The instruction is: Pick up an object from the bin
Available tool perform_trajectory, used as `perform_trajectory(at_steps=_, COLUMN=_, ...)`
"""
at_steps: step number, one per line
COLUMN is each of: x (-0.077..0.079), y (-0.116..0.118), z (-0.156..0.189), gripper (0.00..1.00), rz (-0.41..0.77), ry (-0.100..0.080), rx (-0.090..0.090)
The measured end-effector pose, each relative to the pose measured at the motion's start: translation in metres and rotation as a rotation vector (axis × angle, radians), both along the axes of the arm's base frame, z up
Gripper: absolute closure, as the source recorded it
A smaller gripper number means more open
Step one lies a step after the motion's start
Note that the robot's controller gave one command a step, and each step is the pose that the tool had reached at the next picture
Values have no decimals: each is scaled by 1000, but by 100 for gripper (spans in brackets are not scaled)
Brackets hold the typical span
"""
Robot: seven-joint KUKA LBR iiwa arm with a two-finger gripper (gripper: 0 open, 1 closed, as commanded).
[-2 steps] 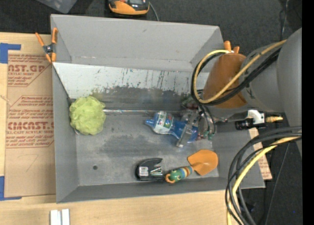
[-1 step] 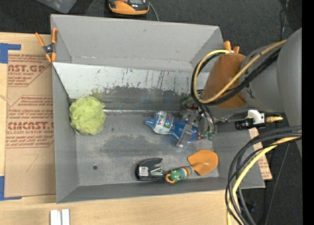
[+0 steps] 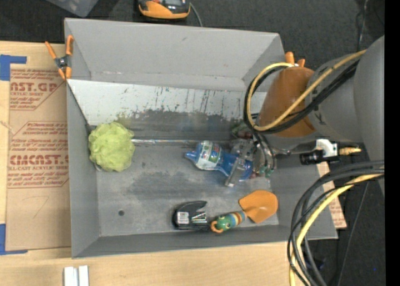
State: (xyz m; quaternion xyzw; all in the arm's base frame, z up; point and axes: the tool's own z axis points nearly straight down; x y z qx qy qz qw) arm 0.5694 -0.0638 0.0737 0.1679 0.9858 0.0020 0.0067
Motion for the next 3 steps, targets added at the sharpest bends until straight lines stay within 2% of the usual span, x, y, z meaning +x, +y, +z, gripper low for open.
perform_trajectory(at_steps=2, x=0, y=1, z=14, gripper=100, rz=1, ry=0, rx=0)
perform_trajectory(at_steps=3, x=-2, y=1, z=40, gripper=100, rz=2, ry=6, rx=1)
